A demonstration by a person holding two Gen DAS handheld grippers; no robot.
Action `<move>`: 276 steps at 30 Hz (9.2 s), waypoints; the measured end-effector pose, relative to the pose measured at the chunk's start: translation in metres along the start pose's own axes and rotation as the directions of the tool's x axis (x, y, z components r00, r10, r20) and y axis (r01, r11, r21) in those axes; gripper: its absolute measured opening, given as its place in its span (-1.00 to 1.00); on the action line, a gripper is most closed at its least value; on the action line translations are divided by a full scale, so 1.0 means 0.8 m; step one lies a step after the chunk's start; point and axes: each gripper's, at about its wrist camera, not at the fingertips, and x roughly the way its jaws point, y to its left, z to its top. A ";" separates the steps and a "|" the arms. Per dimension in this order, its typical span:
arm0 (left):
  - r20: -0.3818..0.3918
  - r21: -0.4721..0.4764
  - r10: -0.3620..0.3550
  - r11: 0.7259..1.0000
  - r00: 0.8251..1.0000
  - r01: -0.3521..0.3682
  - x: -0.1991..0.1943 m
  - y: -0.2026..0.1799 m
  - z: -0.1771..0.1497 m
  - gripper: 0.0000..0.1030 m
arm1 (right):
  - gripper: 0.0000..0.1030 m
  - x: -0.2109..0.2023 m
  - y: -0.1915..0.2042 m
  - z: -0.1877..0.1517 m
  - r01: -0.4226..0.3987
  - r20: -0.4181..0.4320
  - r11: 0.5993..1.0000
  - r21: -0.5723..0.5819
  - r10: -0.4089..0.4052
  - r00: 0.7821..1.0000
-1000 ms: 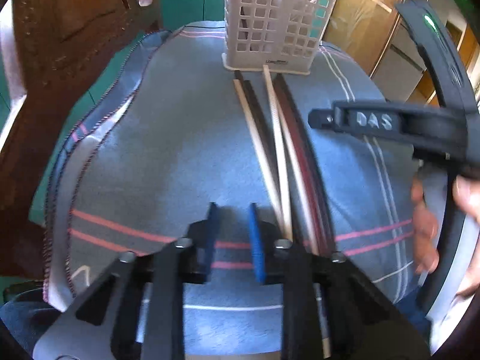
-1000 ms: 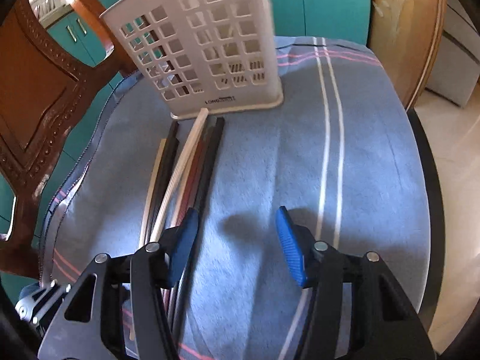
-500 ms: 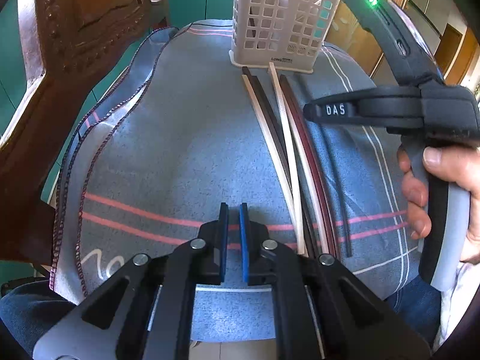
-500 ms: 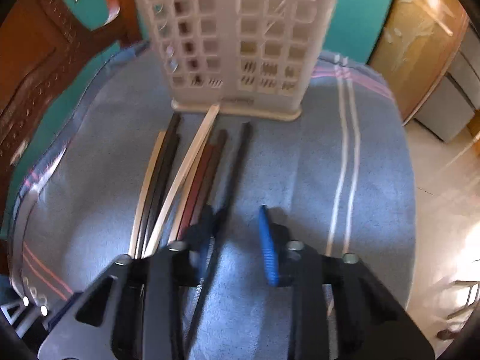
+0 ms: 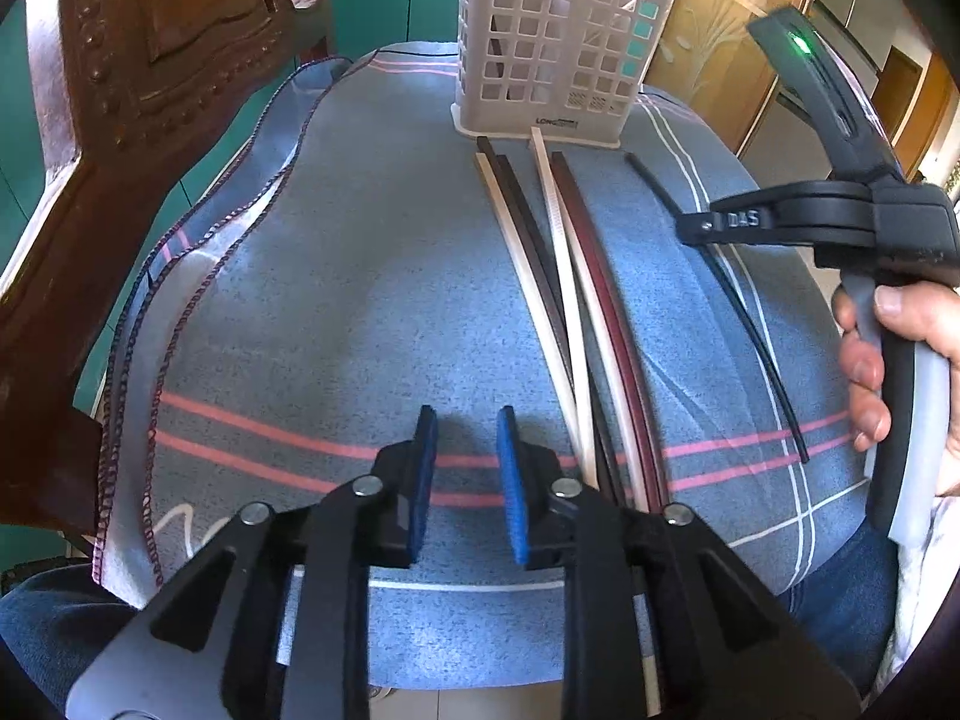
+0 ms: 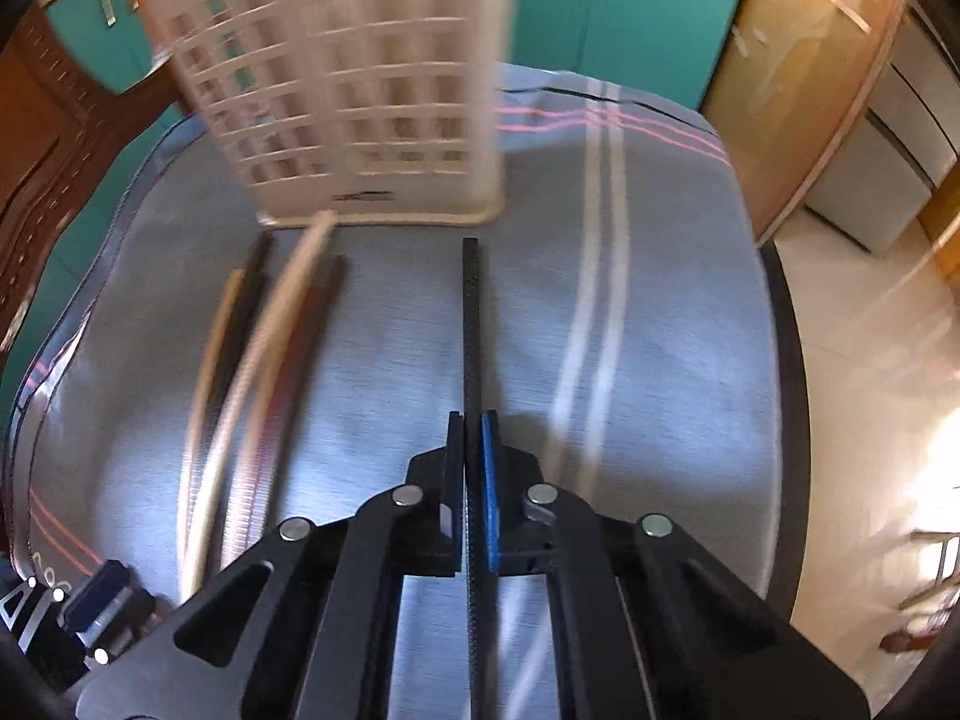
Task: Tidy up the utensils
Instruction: 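Grasp a black chopstick with the right tool while the left tool grasps a light wooden chopstick, then lift both chopsticks and carry them over the white utensil holder, then open both tools to drop the chopsticks into the holder, then move both open tools back down to the remaining chopsticks, then grasp a light wooden chopstick with the left tool while the right tool grasps a dark chopstick, then lift both chopsticks and carry them over the white utensil holder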
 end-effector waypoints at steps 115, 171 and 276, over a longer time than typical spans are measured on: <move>0.313 0.113 -0.128 0.989 0.941 0.098 -0.184 0.024 0.182 -0.87 | -0.87 -0.197 -0.100 0.029 -0.421 0.432 0.906 0.039 0.364 0.825; -0.045 0.002 -0.067 0.998 0.997 0.067 0.032 -0.004 0.067 -0.49 | -0.02 -0.042 -0.129 -0.027 -0.316 0.267 0.906 0.280 0.243 0.932; -0.037 0.073 0.056 0.996 0.998 -0.053 0.039 -0.011 0.127 -0.87 | -0.87 -0.012 -0.017 0.019 -0.156 0.112 0.987 -0.035 0.159 0.981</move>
